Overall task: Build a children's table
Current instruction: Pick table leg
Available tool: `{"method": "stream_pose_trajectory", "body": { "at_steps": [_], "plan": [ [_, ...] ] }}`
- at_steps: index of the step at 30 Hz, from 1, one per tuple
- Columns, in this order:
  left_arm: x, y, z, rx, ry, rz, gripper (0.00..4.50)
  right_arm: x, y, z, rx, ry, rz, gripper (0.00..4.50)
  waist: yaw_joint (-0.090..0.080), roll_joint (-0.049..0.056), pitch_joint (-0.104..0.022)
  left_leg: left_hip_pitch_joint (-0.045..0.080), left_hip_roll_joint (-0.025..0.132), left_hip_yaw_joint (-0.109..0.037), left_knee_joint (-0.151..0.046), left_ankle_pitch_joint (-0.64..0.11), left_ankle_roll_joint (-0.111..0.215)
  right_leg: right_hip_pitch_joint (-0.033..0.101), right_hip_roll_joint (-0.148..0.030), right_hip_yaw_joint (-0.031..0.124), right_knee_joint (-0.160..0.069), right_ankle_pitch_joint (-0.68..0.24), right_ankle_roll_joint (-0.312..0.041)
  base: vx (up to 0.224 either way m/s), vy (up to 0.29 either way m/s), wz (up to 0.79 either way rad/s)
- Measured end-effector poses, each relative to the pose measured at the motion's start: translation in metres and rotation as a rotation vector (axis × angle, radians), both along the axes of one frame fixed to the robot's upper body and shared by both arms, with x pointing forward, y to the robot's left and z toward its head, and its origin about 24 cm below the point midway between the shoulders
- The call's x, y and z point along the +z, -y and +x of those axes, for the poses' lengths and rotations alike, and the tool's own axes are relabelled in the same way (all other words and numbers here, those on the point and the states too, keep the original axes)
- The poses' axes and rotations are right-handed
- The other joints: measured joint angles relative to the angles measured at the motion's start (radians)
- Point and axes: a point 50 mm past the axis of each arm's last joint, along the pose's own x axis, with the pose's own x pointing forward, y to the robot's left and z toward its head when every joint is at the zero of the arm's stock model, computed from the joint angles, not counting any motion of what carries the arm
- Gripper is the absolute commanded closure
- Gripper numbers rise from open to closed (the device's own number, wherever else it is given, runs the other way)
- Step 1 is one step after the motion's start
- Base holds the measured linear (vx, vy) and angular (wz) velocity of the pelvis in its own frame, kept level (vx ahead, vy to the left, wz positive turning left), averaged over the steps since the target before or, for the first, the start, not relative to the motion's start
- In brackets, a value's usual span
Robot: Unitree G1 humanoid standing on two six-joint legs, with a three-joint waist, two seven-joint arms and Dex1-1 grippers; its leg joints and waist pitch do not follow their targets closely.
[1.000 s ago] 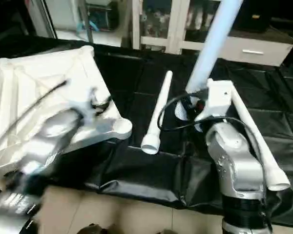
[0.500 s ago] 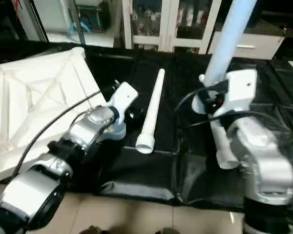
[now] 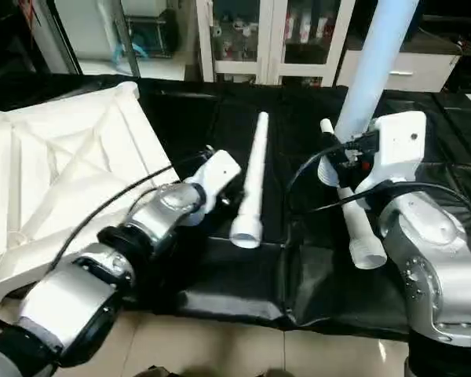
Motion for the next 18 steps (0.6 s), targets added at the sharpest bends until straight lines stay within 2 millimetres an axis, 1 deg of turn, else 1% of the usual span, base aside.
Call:
{"method": "stream_pose_trajectory", "body": {
  "at_steps": [3,6,8,9,11,12,13,14,15,16,17,18],
  "plan": [
    [0.001,0.007,-0.002,-0.024,0.005,-0.021,1.03,0.0,0.0,0.0,0.002,-0.001,0.002,2.62,0.0,0.0,0.0,0.0,0.0,0.0,0.0,0.0,0.0,0.0,0.0,0.0,0.0,0.0,0.0,0.0,0.0,0.0],
    [0.012,0.012,0.001,-0.033,0.045,-0.069,1.03,0.0,0.0,0.0,0.002,-0.001,0.002,2.62,-0.001,0.0,0.0,0.0,0.0,0.0,0.0,0.001,0.001,0.0,0.0,0.0,0.0,0.0,0.0,0.0,0.0,0.0],
    [0.018,0.011,0.004,-0.03,0.069,-0.073,1.03,0.0,0.0,0.0,0.003,0.0,0.002,2.62,-0.002,0.0,0.0,0.0,0.0,0.0,0.0,0.001,0.002,0.0,0.0,0.0,0.0,0.0,0.0,0.0,0.0,0.0],
    [0.02,0.006,0.006,-0.016,0.082,-0.07,1.03,0.001,-0.001,0.001,0.003,0.002,0.003,2.62,-0.004,0.0,0.0,0.0,0.0,0.0,0.0,0.001,0.002,-0.001,0.0,0.0,0.0,0.0,0.0,0.0,0.0,0.0],
    [0.023,-0.01,0.011,0.028,0.114,-0.071,1.03,0.001,-0.002,0.001,0.004,0.004,0.008,2.62,-0.009,-0.002,0.001,0.0,0.001,0.0,0.0,0.001,0.002,-0.001,0.001,-0.001,0.001,0.0,0.0,0.0,0.0,0.0],
    [0.025,-0.022,0.015,0.066,0.132,-0.075,1.03,0.001,-0.002,0.001,0.002,0.003,0.011,2.62,-0.011,-0.002,0.001,0.0,0.001,0.0,0.0,0.001,0.002,-0.001,0.001,-0.001,0.001,0.0,0.0,0.0,0.0,0.0],
    [0.026,-0.028,0.016,0.082,0.139,-0.079,1.03,0.001,-0.002,0.001,0.001,0.002,0.013,2.62,-0.01,-0.002,0.001,0.0,0.001,0.0,0.0,0.001,0.002,-0.001,0.001,-0.001,0.001,0.0,0.0,0.0,0.0,0.0],
    [0.029,-0.039,0.017,0.113,0.163,-0.098,1.03,0.0,-0.004,0.002,0.001,-0.004,0.022,2.62,-0.009,-0.002,0.001,0.0,0.001,0.0,0.0,0.001,0.002,-0.001,0.0,-0.001,0.0,0.0,0.0,0.0,0.0,0.0],
    [0.033,-0.052,0.016,0.152,0.2,-0.15,1.03,-0.003,-0.009,0.003,0.01,-0.019,0.041,2.62,-0.01,-0.003,0.001,0.0,0.001,0.0,0.0,0.001,0.002,-0.001,0.001,-0.001,0.0,0.0,0.0,0.0,0.0,0.0],
    [0.035,-0.06,0.015,0.182,0.216,-0.191,1.03,-0.006,-0.013,0.003,0.022,-0.03,0.051,2.62,-0.011,-0.003,0.001,0.0,0.001,0.0,0.0,0.001,0.002,-0.001,0.001,-0.001,0.0,0.0,0.0,0.0,0.0,0.0],
    [0.039,-0.079,0.009,0.268,0.247,-0.278,1.03,-0.014,-0.023,0.003,0.055,-0.055,0.07,2.62,-0.015,-0.004,0.001,-0.001,0.002,0.0,-0.001,0.001,0.002,-0.002,0.001,-0.002,0.0,0.0,0.0,0.0,0.0,0.0],
    [0.041,-0.092,0.007,0.324,0.264,-0.316,1.03,-0.02,-0.03,0.003,0.076,-0.078,0.087,2.62,-0.013,-0.005,0.001,-0.002,0.002,-0.001,0.0,0.001,0.002,-0.002,0.001,-0.003,0.001,0.0,0.0,0.0,0.0,0.0]
  ]
}}
